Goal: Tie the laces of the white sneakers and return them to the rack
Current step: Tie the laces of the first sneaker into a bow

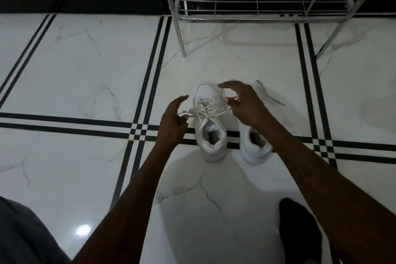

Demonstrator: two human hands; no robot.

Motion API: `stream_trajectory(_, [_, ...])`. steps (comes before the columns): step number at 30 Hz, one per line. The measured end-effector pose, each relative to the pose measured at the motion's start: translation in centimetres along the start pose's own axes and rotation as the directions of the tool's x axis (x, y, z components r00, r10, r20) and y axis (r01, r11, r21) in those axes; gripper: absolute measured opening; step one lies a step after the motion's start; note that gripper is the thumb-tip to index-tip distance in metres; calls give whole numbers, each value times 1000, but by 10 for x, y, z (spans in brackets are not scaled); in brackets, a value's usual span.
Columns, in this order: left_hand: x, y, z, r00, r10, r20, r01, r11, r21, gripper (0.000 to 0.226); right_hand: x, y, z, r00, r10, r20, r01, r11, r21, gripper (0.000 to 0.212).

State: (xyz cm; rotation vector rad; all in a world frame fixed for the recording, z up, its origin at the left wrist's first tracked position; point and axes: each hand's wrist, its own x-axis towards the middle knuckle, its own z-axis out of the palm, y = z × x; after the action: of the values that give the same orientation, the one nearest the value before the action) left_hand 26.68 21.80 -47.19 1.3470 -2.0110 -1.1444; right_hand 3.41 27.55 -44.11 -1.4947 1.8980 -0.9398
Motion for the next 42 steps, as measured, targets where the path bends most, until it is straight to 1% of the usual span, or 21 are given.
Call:
stream_trajectory(1, [1, 4, 1, 998, 28, 60, -28, 1000, 2, 61, -1, 1, 2, 995, -60, 84, 60, 998, -4, 42])
stream_trajectory(2, [1, 8, 3, 994, 25, 111, -24, 1000, -8, 58, -4, 2, 5, 980, -80, 182, 82, 997, -3, 42])
stream_trajectory(3, [1, 10, 5, 991, 18, 135, -20, 1000, 18, 49, -9, 4, 9, 962, -94, 254, 99, 995, -7, 41])
stream_trajectory(4, [1, 10, 9, 993, 27, 119, -34, 998, 61, 39, -14, 6, 12, 954, -101, 281, 116, 993, -38, 39])
stream_trajectory(6, [0, 7, 13, 997, 45, 66, -56, 981, 185, 22, -21, 9, 14, 957, -105, 269, 140, 983, -115, 32])
stream_trajectory(7, [-2, 8, 14, 998, 49, 47, -58, 970, 236, 19, -21, 9, 14, 960, -101, 262, 144, 978, -150, 29])
stream_trajectory(9, [-3, 9, 16, 998, 62, 27, -68, 934, 352, 20, -15, 8, 15, 959, -94, 267, 154, 965, -213, 23])
stream_trajectory(11, [-6, 8, 14, 997, 82, 4, -74, 887, 456, 23, -10, 7, 16, 959, -45, 281, 129, 949, -289, 21])
stream_trajectory(14, [-5, 4, 12, 988, 153, -1, -131, 853, 504, 26, -12, 4, 19, 972, 49, 229, 39, 930, -366, 20])
stream_trajectory(17, [-6, 6, 14, 994, 102, -48, -68, 884, 463, 30, -21, -5, 23, 976, 119, 183, -32, 907, -419, 18])
stream_trajectory(20, [-10, 8, 19, 993, 26, -119, 27, 904, 427, 27, -25, -10, 27, 978, 159, 133, -90, 903, -419, 16])
stream_trajectory(22, [-10, 8, 20, 993, -21, -116, 58, 945, 321, 27, -26, -8, 32, 976, 196, 93, -137, 890, -434, 20])
stream_trajectory(24, [-12, 11, 23, 989, -99, -106, 116, 980, 162, 28, -29, -6, 37, 978, 206, 27, -170, 869, -464, 24])
stream_trajectory(26, [-13, 14, 26, 975, -195, -106, 204, 976, 76, 27, -35, -5, 43, 976, 215, -23, -202, 868, -455, 26])
stream_trajectory(28, [-13, 14, 28, 956, -274, -102, 273, 962, -29, 24, -40, -7, 50, 964, 260, -52, -261, 895, -362, 29])
stream_trajectory(31, [-14, 17, 27, 938, -337, -82, 317, 929, -191, 27, -42, -13, 54, 934, 346, -84, -356, 908, -220, 29])
stream_trajectory(33, [-12, 22, 21, 912, -400, -85, 368, 894, -256, 27, -41, -19, 58, 929, 365, -63, -370, 922, -119, 31])
stream_trajectory(34, [-10, 23, 17, 898, -432, -89, 393, 875, -284, 27, -40, -24, 60, 932, 360, -49, -363, 930, -58, 35])
stream_trajectory(36, [-6, 20, 6, 884, -457, -102, 406, 857, -318, 24, -39, -34, 66, 940, 340, -18, -340, 940, 25, 39])
stream_trajectory(39, [-4, 7, -9, 884, -447, -139, 380, 858, -345, 22, -36, -42, 77, 952, 305, 12, -305, 950, 63, 27])
stream_trajectory(42, [-4, 2, -16, 889, -435, -141, 376, 871, -317, 22, -33, -43, 81, 953, 302, 10, -302, 949, 90, 27])
